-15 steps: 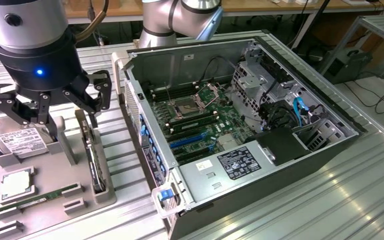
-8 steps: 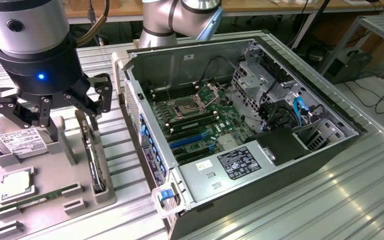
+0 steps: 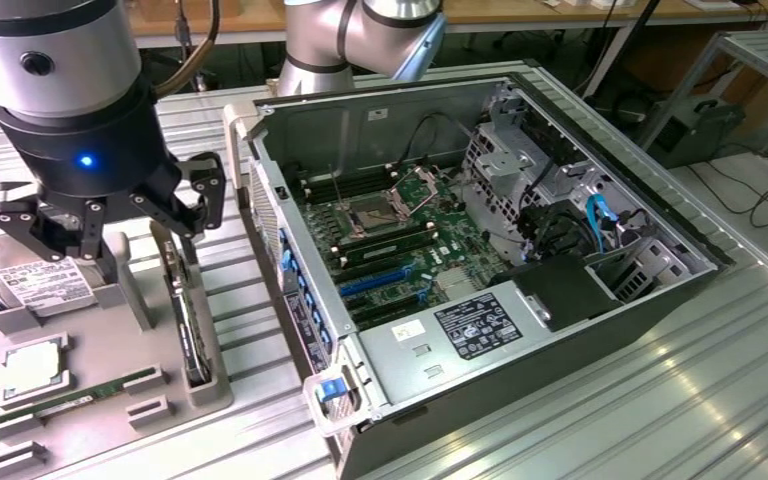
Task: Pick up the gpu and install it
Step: 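Pick up the gpu and move the gpu toward the slot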
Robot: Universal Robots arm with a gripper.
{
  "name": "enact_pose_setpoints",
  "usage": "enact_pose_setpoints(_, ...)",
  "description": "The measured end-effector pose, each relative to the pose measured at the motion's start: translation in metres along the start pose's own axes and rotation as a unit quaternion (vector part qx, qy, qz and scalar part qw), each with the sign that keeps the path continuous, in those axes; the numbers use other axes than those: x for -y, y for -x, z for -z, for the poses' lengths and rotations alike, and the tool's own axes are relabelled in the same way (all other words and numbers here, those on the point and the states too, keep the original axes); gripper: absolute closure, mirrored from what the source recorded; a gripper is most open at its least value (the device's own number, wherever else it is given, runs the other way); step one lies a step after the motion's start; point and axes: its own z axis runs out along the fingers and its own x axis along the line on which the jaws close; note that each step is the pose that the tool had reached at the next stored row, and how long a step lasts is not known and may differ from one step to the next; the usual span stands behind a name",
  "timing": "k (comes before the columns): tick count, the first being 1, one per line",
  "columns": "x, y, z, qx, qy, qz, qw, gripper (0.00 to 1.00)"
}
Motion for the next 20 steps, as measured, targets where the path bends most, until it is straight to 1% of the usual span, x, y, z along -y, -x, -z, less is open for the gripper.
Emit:
enact_pose_setpoints(11, 0.0006, 0.000, -0.0144, -0.0001, 0.0001, 0.002, 1.0000, 0.34)
enact_pose_setpoints(20, 0.0010, 0.000, -0.0235, -0.0001, 0.0001, 0.003, 1.0000, 0.34)
